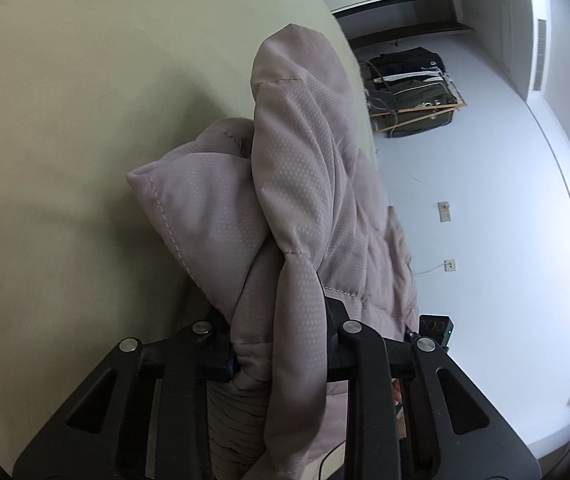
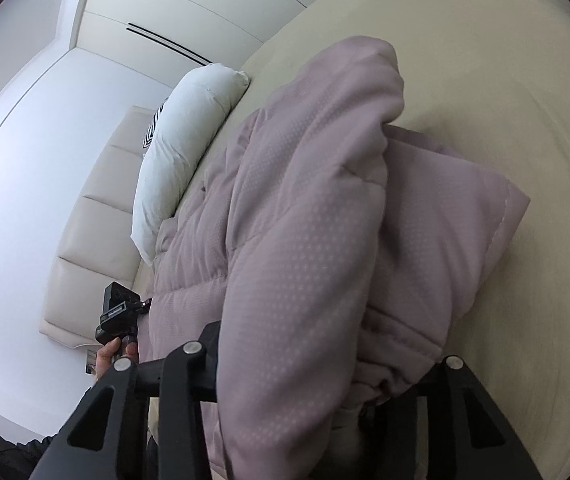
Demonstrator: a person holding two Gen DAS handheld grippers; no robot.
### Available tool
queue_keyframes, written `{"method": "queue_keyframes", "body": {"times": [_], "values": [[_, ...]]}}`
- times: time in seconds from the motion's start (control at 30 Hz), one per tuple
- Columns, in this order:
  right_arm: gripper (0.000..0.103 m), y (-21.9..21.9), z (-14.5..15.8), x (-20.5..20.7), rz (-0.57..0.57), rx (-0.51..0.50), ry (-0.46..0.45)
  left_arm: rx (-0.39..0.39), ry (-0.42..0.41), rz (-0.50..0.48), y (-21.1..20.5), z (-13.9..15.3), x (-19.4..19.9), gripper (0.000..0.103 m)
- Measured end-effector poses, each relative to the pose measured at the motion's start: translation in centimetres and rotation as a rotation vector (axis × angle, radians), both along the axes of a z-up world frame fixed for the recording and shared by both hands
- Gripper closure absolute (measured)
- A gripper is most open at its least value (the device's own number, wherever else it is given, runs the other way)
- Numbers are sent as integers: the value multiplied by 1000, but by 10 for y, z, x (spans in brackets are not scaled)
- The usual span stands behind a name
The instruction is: Fold large clothes
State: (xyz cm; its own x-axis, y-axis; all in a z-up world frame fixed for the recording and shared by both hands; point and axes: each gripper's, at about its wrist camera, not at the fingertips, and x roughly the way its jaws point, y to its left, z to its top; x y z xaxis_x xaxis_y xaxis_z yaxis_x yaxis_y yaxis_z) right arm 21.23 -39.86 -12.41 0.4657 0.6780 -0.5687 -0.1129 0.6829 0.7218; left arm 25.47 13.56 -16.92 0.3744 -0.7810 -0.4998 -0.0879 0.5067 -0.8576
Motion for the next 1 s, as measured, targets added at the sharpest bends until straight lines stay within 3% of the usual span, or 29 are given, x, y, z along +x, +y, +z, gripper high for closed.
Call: {"method": "queue_keyframes", "body": {"times": [0.13, 0.23, 0.33, 0.4, 0.47, 0.53, 0.77, 0.9, 1.0], "values": [[58, 22, 20, -54, 26, 27, -35, -25, -39, 10, 19, 23, -50, 79], [58, 36, 21, -90, 47, 60, -41, -27, -36, 18, 37, 22, -84, 79], [58, 39, 0, -114, 40, 72, -1, 16, -13, 17, 51, 13, -109, 79], [56, 31, -30, -120, -13, 90, 56, 26, 35, 33, 60, -5, -117, 78], [51, 19, -66, -124, -70, 165, 105, -27, 65, 57, 64, -30, -111, 73], [47, 7, -89, -131, -129, 244, 85, -38, 76, 75, 60, -42, -102, 69], [43, 0, -87, -151, -235, 235, 84, -17, 85, 135, 60, -46, -87, 59], [28, -22, -66, -189, -384, 184, 103, 109, 23, 184, 71, -17, -118, 55], [21, -28, -31, -235, -468, 17, 31, 329, -103, 213, 67, 30, -140, 48]]}}
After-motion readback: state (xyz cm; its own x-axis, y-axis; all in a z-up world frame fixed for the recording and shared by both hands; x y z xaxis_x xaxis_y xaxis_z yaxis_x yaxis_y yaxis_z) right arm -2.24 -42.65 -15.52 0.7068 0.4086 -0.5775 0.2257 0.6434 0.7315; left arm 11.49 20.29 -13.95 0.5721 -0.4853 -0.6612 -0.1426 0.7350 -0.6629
